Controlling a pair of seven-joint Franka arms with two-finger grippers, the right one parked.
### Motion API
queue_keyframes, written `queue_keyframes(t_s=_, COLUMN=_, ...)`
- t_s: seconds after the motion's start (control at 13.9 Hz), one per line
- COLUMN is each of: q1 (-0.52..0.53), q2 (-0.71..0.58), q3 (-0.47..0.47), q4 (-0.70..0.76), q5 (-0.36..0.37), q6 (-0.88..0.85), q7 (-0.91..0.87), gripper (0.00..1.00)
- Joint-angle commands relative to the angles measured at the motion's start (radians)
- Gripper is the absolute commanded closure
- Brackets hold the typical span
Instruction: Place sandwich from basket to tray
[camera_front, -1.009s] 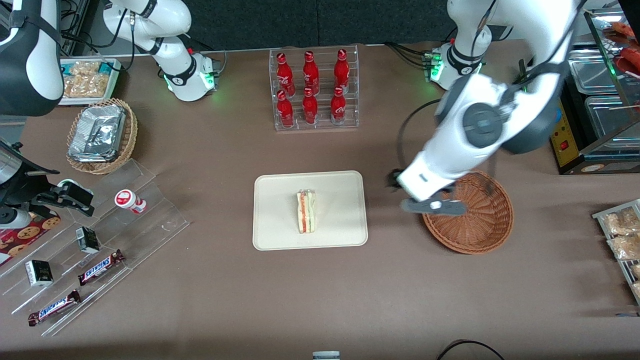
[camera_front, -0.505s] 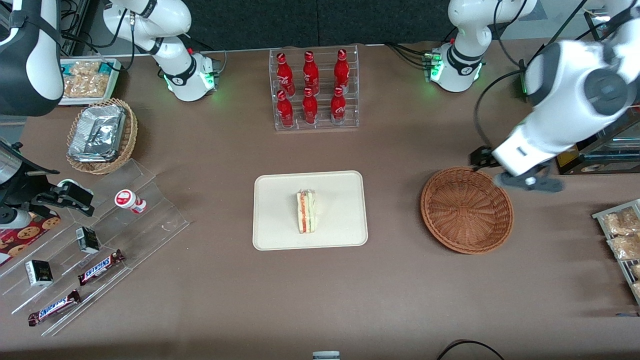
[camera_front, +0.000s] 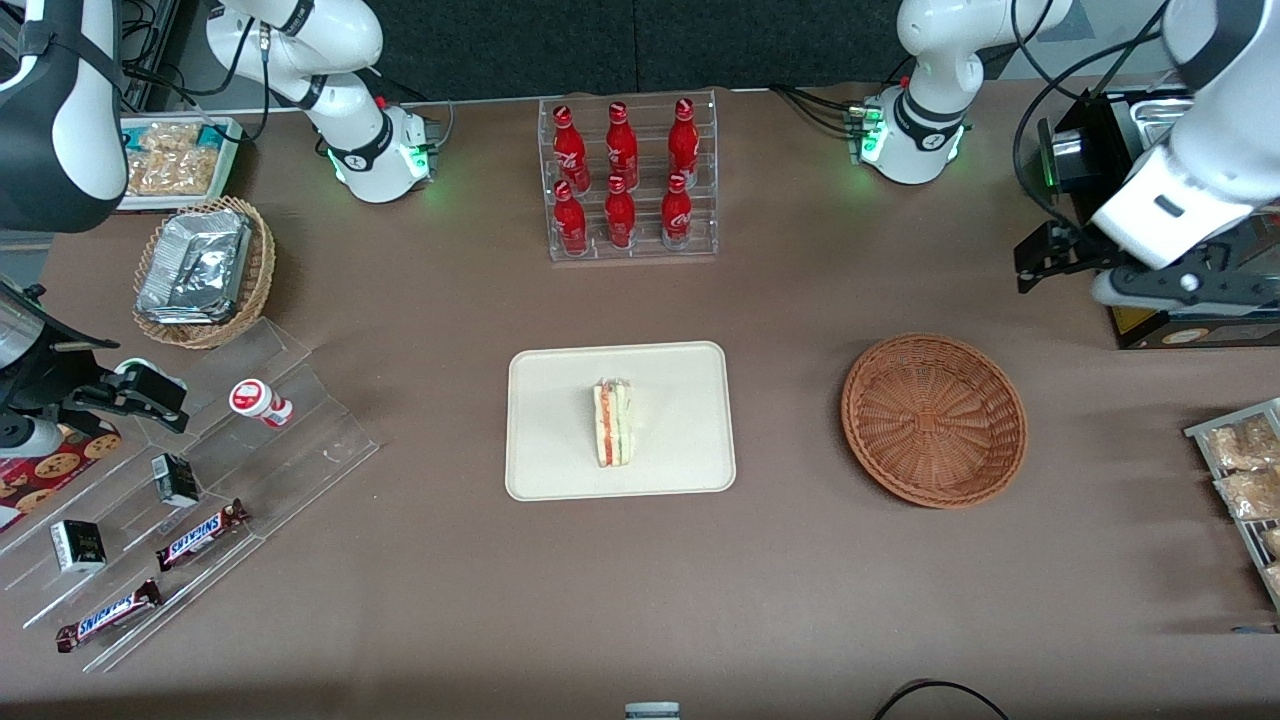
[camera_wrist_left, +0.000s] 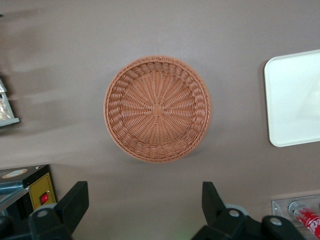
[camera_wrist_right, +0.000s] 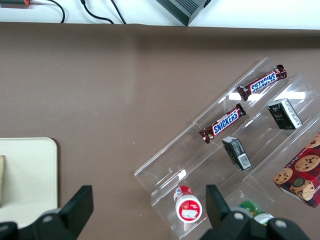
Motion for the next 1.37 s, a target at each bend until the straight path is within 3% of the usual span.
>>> queue_keyframes(t_s=0.0, q1=0.004, q2=0.010, q3=-0.007, q4=0.077, q5=0.008, q6=-0.048, q7=-0.030, gripper=0.00)
queue_keyframes(t_s=0.36, q1=-0.036, q2=0.010, q3=0.021, q4=0.098, q5=0.038, q6=-0.051, q7=-0.033, gripper=0.00)
queue_keyframes(t_s=0.79, q1=-0.307, q2=0.013, q3=0.286, q4=0.097, q5=0.041, q6=-0.051, q7=-0.065, gripper=0.00)
queue_keyframes(t_s=1.3, q1=-0.304, q2=0.016, q3=0.293, q4=0.106, q5=0.040, q6=-0.056, q7=-0.042, gripper=0.00)
